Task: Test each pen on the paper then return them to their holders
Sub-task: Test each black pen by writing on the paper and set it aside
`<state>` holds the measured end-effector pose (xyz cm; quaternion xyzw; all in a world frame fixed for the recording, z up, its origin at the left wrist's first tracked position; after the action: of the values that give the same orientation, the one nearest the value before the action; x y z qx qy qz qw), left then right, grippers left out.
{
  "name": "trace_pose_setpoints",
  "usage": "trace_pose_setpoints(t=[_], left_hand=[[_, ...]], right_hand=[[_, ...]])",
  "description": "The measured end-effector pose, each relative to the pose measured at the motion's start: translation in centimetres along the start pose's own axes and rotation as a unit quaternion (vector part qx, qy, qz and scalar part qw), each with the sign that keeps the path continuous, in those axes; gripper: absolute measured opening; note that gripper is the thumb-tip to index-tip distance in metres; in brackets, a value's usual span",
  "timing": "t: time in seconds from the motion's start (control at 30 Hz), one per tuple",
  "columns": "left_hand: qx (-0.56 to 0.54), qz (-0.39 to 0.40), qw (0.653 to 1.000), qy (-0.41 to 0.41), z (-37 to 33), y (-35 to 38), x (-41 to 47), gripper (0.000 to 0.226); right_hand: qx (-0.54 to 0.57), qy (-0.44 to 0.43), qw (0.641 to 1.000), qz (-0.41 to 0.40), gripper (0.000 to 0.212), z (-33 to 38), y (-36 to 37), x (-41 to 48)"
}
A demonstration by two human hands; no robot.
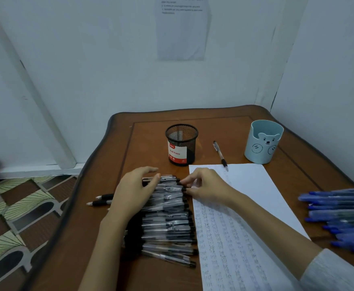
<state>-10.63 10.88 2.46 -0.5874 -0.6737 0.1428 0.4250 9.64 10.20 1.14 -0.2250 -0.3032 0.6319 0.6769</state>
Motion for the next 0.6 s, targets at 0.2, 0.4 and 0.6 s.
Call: trace_pose_setpoints(t=[0.2, 0.4, 0.6], left_hand=[[0.044, -0.004, 0.999, 0.015, 0.2, 0.1, -0.1, 0.032], [0.052, -0.024, 0.998, 0.041, -0.6, 0.3, -0.4, 0.030], [0.028, -0.025, 0.995, 0.096, -3.3, 1.4, -1.2, 0.028]], right_hand=[[-0.023, -0.040, 0.998, -0.046, 0.013, -0.4, -0.7, -0.2], [0.233, 0.034, 0.963, -0.130, 0.011, -2.0, -5.1, -1.6], [0.529, 0.133, 0.806, -0.231, 0.017, -3.2, -8.9, -2.7]])
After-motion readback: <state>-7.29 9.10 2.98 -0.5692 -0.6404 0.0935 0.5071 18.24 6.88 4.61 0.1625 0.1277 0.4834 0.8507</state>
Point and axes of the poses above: each hand's wrist, its own x-axis towards the middle knuckle, its own y-axis out of the palm, z = x × y, the point moved 1 cm from there along x, towards the middle knuckle, and after that the axes turned 13 degrees about -z, right-handed, at the moved point
